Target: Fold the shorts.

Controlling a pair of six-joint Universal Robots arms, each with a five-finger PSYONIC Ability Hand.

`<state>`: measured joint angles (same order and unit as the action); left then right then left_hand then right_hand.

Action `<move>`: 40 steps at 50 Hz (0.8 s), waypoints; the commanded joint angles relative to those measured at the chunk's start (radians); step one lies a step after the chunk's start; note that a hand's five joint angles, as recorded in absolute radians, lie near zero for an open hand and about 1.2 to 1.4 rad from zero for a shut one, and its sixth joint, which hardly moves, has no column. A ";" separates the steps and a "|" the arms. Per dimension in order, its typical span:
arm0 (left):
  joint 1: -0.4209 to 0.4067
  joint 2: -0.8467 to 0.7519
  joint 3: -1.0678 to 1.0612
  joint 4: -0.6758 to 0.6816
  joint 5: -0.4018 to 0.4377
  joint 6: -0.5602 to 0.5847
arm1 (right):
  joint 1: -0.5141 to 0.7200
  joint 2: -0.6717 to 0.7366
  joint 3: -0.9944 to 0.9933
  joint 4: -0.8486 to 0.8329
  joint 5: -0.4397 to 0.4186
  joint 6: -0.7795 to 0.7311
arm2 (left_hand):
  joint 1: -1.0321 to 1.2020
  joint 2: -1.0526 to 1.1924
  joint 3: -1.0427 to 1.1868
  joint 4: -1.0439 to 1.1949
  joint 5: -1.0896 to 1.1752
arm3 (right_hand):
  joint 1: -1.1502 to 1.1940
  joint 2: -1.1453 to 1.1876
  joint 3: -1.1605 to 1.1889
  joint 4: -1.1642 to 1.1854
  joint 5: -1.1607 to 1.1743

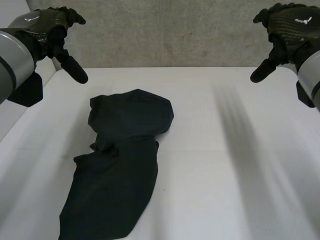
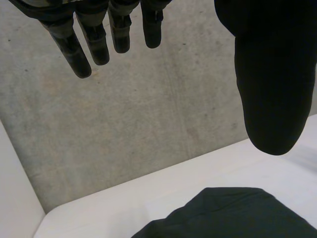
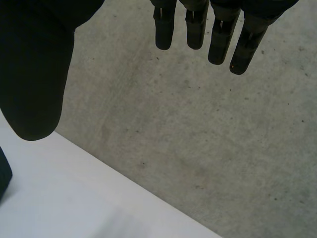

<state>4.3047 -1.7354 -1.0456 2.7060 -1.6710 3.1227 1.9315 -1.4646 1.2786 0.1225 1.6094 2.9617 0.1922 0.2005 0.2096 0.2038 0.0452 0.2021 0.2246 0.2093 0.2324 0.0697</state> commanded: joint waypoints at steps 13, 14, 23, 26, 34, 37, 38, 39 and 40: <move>0.001 0.039 -0.024 -0.006 0.027 0.002 | 0.004 0.003 -0.021 0.060 -0.009 0.023 | -0.014 -0.022 -0.031 -0.026 -0.041 | -0.028 -0.050 -0.035 -0.058 -0.070; 0.000 0.040 -0.025 -0.006 0.028 0.002 | 0.004 0.003 -0.021 0.060 -0.011 0.023 | -0.018 -0.026 -0.035 -0.029 -0.045 | -0.028 -0.050 -0.035 -0.058 -0.070; -0.016 0.056 -0.086 0.002 0.050 0.054 | 0.004 0.016 -0.001 0.055 -0.107 -0.041 | 0.100 0.091 0.082 0.088 0.072 | -0.028 -0.050 -0.035 -0.058 -0.070; -0.031 0.054 -0.123 0.000 0.068 0.144 | 0.006 0.049 0.011 0.074 -0.178 -0.122 | 0.177 0.168 0.159 0.165 0.149 | -0.028 -0.050 -0.035 -0.058 -0.070; -0.134 0.001 -0.266 0.055 0.076 0.304 | 0.004 0.151 0.021 0.164 -0.267 -0.257 | 0.165 0.157 0.148 0.154 0.138 | -0.028 -0.050 -0.035 -0.058 -0.070; -0.184 -0.083 -0.303 0.118 0.060 0.309 | 0.004 0.188 0.016 0.166 -0.267 -0.259 | 0.171 0.163 0.154 0.159 0.143 | -0.028 -0.050 -0.035 -0.058 -0.070; -0.195 -0.102 -0.309 0.135 0.051 0.310 | 0.004 0.196 0.015 0.166 -0.267 -0.259 | 0.171 0.163 0.154 0.159 0.143 | -0.028 -0.050 -0.035 -0.058 -0.070; -0.203 -0.122 -0.313 0.152 0.041 0.312 | 0.004 0.202 0.015 0.166 -0.267 -0.259 | 0.171 0.163 0.154 0.159 0.143 | -0.028 -0.050 -0.035 -0.058 -0.070; -0.212 -0.140 -0.317 0.167 0.028 0.313 | 0.004 0.207 0.015 0.166 -0.267 -0.259 | 0.174 0.166 0.157 0.162 0.146 | -0.028 -0.050 -0.035 -0.058 -0.070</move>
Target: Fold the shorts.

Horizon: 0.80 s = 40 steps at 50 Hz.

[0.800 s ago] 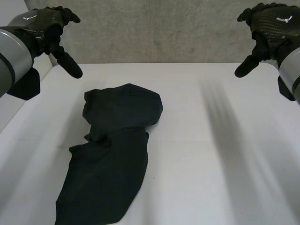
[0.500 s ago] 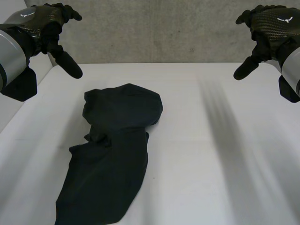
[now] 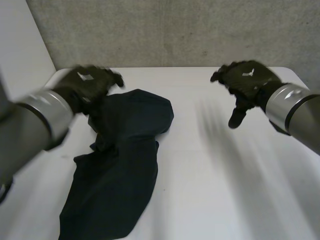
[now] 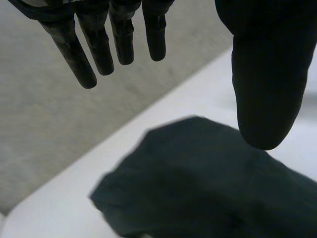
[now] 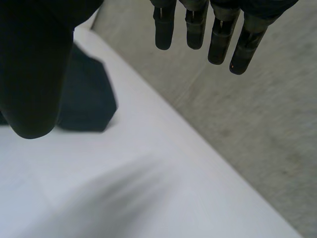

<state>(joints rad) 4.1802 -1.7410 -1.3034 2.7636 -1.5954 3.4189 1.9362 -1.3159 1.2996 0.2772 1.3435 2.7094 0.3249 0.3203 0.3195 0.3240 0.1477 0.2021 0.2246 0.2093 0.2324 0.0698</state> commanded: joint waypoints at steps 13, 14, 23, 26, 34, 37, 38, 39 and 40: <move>-0.175 -0.512 0.175 0.202 -0.236 0.066 | 0.000 0.072 0.006 0.011 -0.001 -0.013 | 1.070 1.075 1.076 1.071 1.073 | -0.028 -0.050 -0.035 -0.058 -0.070; -0.180 -0.522 0.197 0.194 -0.238 0.078 | -0.002 0.070 0.006 0.011 0.000 -0.013 | 1.071 1.076 1.077 1.072 1.074 | -0.028 -0.050 -0.035 -0.058 -0.070; -0.250 -0.378 0.378 0.136 -0.239 0.105 | -0.013 0.058 0.007 0.010 0.002 -0.016 | 1.071 1.076 1.077 1.072 1.074 | -0.028 -0.050 -0.035 -0.058 -0.070; -0.253 -0.283 0.438 0.143 -0.238 0.102 | -0.017 0.057 -0.005 0.008 0.000 -0.014 | 1.071 1.076 1.077 1.072 1.074 | -0.028 -0.050 -0.035 -0.058 -0.070; -0.181 -0.221 0.472 0.251 -0.238 0.112 | -0.059 0.032 -0.014 0.002 0.000 0.003 | 1.071 1.076 1.077 1.072 1.074 | -0.028 -0.050 -0.035 -0.058 -0.070; -0.091 -0.259 0.425 0.249 -0.236 0.111 | -0.059 0.029 -0.014 0.000 0.000 0.003 | 1.071 1.076 1.077 1.072 1.074 | -0.028 -0.050 -0.035 -0.058 -0.070; -0.068 -0.276 0.406 0.249 -0.235 0.112 | -0.059 0.029 -0.014 0.000 0.000 0.003 | 1.071 1.076 1.077 1.072 1.074 | -0.028 -0.050 -0.035 -0.058 -0.070; -0.054 -0.290 0.392 0.249 -0.233 0.112 | -0.059 0.029 -0.014 0.000 0.000 0.003 | 1.071 1.076 1.077 1.072 1.074 | -0.028 -0.050 -0.035 -0.058 -0.070; -0.034 -0.325 0.365 0.255 -0.235 0.115 | -0.057 0.029 -0.014 0.000 0.000 0.003 | 1.071 1.076 1.077 1.072 1.074 | -0.028 -0.050 -0.035 -0.058 -0.070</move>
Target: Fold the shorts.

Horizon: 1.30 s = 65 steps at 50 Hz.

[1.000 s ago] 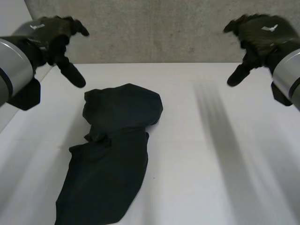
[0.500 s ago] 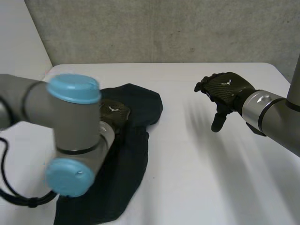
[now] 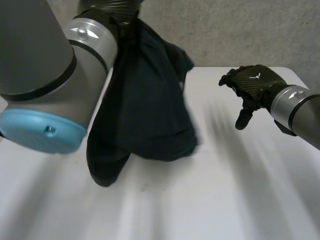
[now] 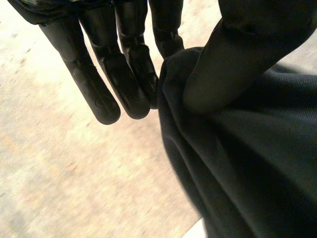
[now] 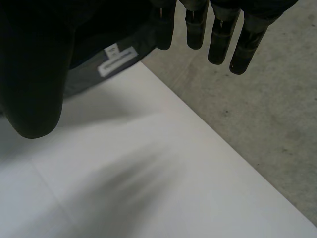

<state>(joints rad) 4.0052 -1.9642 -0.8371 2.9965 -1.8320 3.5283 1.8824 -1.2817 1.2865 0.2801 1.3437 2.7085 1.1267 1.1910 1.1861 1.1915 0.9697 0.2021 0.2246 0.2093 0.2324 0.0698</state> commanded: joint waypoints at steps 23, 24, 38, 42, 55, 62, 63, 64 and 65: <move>0.166 -0.254 -0.131 0.076 -0.003 -0.002 | 0.012 0.004 0.019 -0.001 -0.009 0.002 | -0.949 -1.013 -1.008 -1.013 -0.966 | -0.028 -0.050 -0.035 -0.058 -0.070; 0.169 -0.214 -0.149 0.072 -0.003 -0.008 | 0.012 0.004 0.020 -0.001 -0.011 0.002 | -0.943 -1.007 -1.002 -1.007 -0.960 | -0.028 -0.050 -0.035 -0.058 -0.070; 0.198 0.157 -0.537 0.050 0.004 -0.229 | 0.115 0.010 0.138 -0.009 -0.213 -0.094 | -0.922 -0.986 -0.981 -0.987 -0.940 | 0.200 0.177 0.193 0.170 0.158; 0.204 0.226 -0.703 0.050 0.010 -0.293 | 0.158 0.062 0.171 -0.025 -0.225 -0.170 | -0.907 -0.972 -0.967 -0.972 -0.925 | 0.203 0.180 0.196 0.173 0.161; 0.196 0.338 -1.146 0.157 0.008 -0.321 | 0.231 0.232 0.215 -0.291 -0.109 -0.259 | -0.901 -0.966 -0.961 -0.966 -0.919 | 0.637 0.614 0.630 0.607 0.595; 0.212 0.297 -1.174 0.193 0.013 -0.321 | 0.244 0.243 0.209 -0.391 -0.003 -0.239 | -0.852 -0.916 -0.911 -0.916 -0.869 | 1.194 1.172 1.187 1.164 1.152; 0.213 0.277 -1.169 0.200 0.011 -0.321 | 0.245 0.242 0.209 -0.391 -0.001 -0.236 | -0.843 -0.907 -0.902 -0.908 -0.860 | 1.194 1.172 1.187 1.164 1.152; 0.215 0.266 -1.166 0.206 0.011 -0.322 | 0.245 0.239 0.209 -0.391 0.000 -0.234 | -0.834 -0.898 -0.893 -0.899 -0.852 | 1.194 1.172 1.187 1.164 1.152; 0.218 0.257 -1.163 0.214 0.011 -0.325 | 0.247 0.237 0.209 -0.391 0.003 -0.231 | -0.831 -0.895 -0.890 -0.896 -0.849 | 1.194 1.172 1.187 1.164 1.152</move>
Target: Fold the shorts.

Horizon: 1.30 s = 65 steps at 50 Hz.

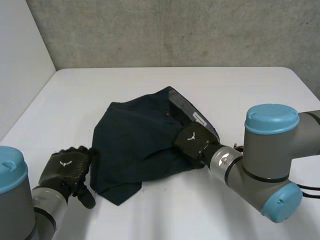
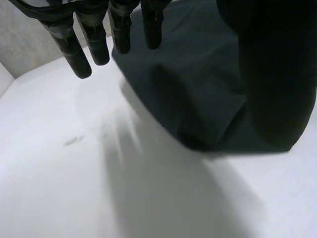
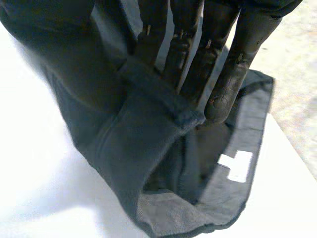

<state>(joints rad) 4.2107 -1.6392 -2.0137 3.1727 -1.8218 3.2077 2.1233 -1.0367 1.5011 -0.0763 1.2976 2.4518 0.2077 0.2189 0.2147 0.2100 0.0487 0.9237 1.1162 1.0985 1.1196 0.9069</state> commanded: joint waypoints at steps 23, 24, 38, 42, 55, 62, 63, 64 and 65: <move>-0.005 -0.272 0.220 0.135 0.050 -0.132 | -0.009 -0.184 0.005 -0.033 0.118 0.250 | 0.337 0.326 0.331 0.335 0.322 | 0.473 0.280 0.298 0.277 0.315; -0.005 -0.272 0.225 0.135 0.061 -0.138 | -0.009 -0.184 0.005 -0.033 0.141 0.248 | 0.343 0.332 0.336 0.341 0.328 | 0.473 0.280 0.298 0.277 0.315; -0.008 -0.236 0.374 0.046 0.171 -0.114 | -0.009 -0.267 -0.034 -0.033 0.195 0.243 | 1.189 1.177 1.182 1.186 1.173 | 0.473 0.280 0.298 0.277 0.315; -0.003 -0.136 0.480 -0.098 0.258 -0.034 | -0.009 -0.362 -0.074 0.009 0.204 0.233 | 1.189 1.177 1.182 1.186 1.173 | 0.473 0.280 0.298 0.277 0.315; -0.049 -0.039 0.739 -0.393 0.334 0.330 | 0.004 -0.471 -0.291 0.377 0.216 0.089 | 1.189 1.177 1.182 1.186 1.173 | 0.473 0.280 0.298 0.277 0.315; -0.054 -0.215 0.765 -0.320 0.303 0.399 | 0.004 -0.289 -0.288 0.480 0.235 0.079 | 1.189 1.177 1.182 1.186 1.173 | 0.473 0.280 0.298 0.277 0.315; -0.054 -0.243 0.771 -0.312 0.297 0.402 | 0.004 -0.234 -0.295 0.516 0.232 0.088 | 1.189 1.177 1.182 1.186 1.173 | 0.473 0.280 0.298 0.277 0.315; -0.054 -0.299 0.783 -0.304 0.279 0.411 | 0.003 -0.208 -0.295 0.533 0.230 0.093 | 1.189 1.177 1.182 1.186 1.173 | 0.473 0.280 0.298 0.277 0.315; -0.055 -0.326 0.791 -0.304 0.268 0.417 | 0.003 -0.183 -0.297 0.550 0.230 0.098 | 1.189 1.177 1.182 1.186 1.173 | 0.473 0.280 0.298 0.277 0.315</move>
<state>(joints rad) 4.1569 -1.7763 -1.2499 2.8145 -1.5020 3.5958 2.1278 -1.4018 1.2064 0.3788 1.5250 2.5296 1.1813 1.1947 1.1903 1.1952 0.5822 0.9950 1.1633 1.1702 1.1929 0.9577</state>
